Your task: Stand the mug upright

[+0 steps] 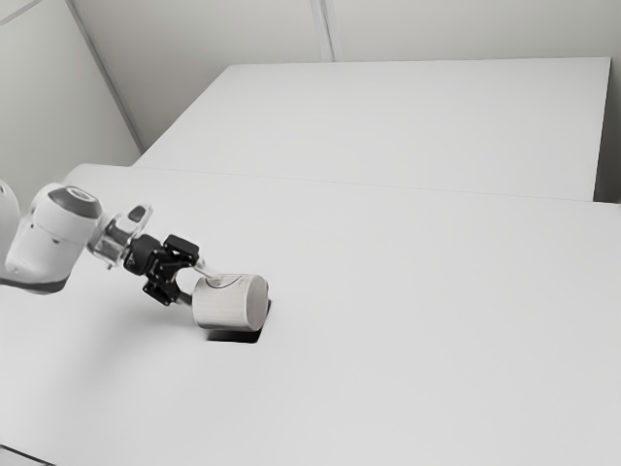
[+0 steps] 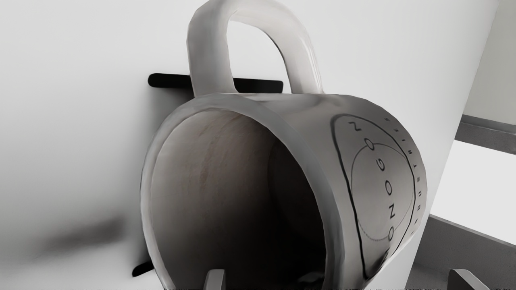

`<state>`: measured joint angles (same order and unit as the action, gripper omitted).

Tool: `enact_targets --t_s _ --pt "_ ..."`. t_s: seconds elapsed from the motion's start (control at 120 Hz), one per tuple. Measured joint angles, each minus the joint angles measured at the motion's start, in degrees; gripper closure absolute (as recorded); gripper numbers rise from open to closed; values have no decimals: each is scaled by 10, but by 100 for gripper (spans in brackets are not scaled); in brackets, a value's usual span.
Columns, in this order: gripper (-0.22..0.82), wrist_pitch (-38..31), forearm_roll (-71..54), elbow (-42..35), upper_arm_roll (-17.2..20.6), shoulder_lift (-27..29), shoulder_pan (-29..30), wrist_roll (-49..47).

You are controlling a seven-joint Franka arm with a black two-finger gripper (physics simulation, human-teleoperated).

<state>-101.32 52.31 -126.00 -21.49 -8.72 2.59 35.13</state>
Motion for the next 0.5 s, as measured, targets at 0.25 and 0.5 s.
enact_targets --t_s 0.25,0.5 --pt "9 11 49 -24 -2 0 0 27" --pt "49 20 65 -38 -8 1 0 46"
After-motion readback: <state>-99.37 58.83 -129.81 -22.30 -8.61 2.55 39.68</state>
